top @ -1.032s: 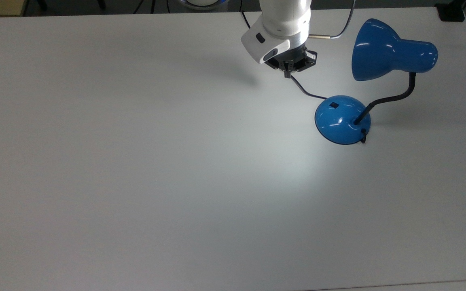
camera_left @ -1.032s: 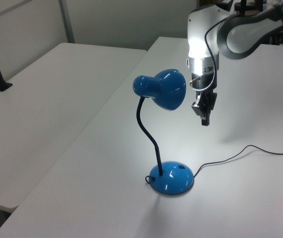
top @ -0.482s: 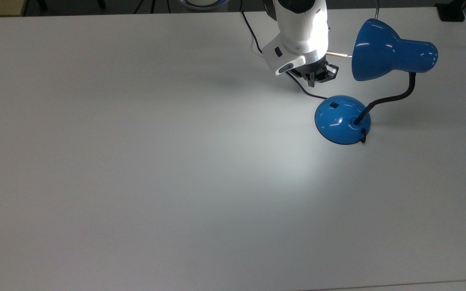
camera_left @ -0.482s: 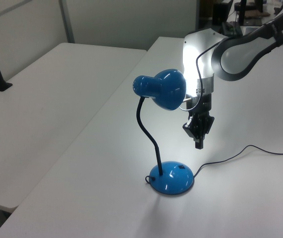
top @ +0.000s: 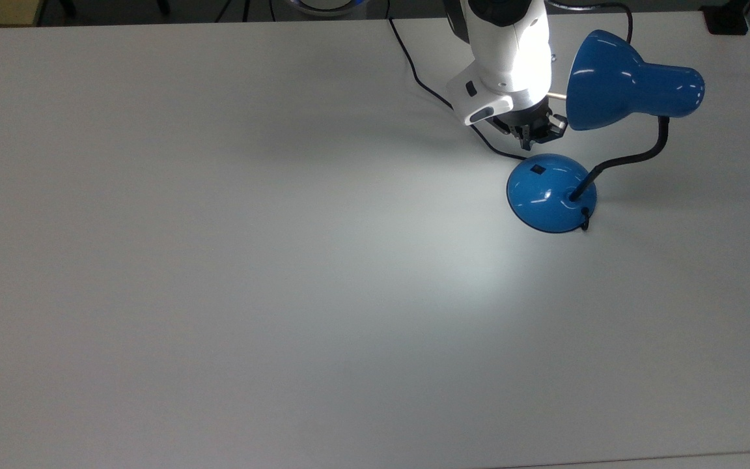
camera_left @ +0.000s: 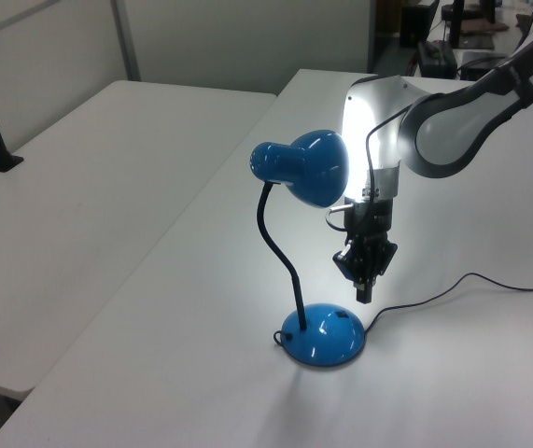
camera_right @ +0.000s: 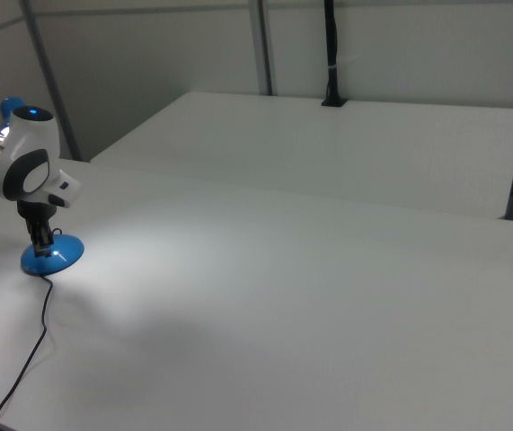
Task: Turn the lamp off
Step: 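Move the gripper toward the blue lamp base and its switch, then lower the gripper onto the switch on the lamp base and press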
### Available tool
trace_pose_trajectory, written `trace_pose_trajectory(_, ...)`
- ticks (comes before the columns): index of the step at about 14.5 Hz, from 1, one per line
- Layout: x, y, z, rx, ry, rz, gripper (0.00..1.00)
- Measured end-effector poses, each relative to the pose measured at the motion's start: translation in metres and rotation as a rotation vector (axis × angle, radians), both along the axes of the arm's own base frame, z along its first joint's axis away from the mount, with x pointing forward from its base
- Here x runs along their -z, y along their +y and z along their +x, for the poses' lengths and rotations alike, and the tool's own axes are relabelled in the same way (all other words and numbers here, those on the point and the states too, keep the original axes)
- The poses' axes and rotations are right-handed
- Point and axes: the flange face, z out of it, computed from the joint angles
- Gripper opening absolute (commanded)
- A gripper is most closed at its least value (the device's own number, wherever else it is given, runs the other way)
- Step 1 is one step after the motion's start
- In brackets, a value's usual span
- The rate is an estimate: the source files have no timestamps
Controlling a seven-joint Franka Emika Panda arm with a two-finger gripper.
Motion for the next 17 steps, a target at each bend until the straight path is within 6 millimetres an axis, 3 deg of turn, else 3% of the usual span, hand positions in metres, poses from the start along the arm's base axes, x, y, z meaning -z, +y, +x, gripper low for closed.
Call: trace_pose_trajectory(17,0.016,0.002,0.014,0.08,-0.066,0.018,0.0)
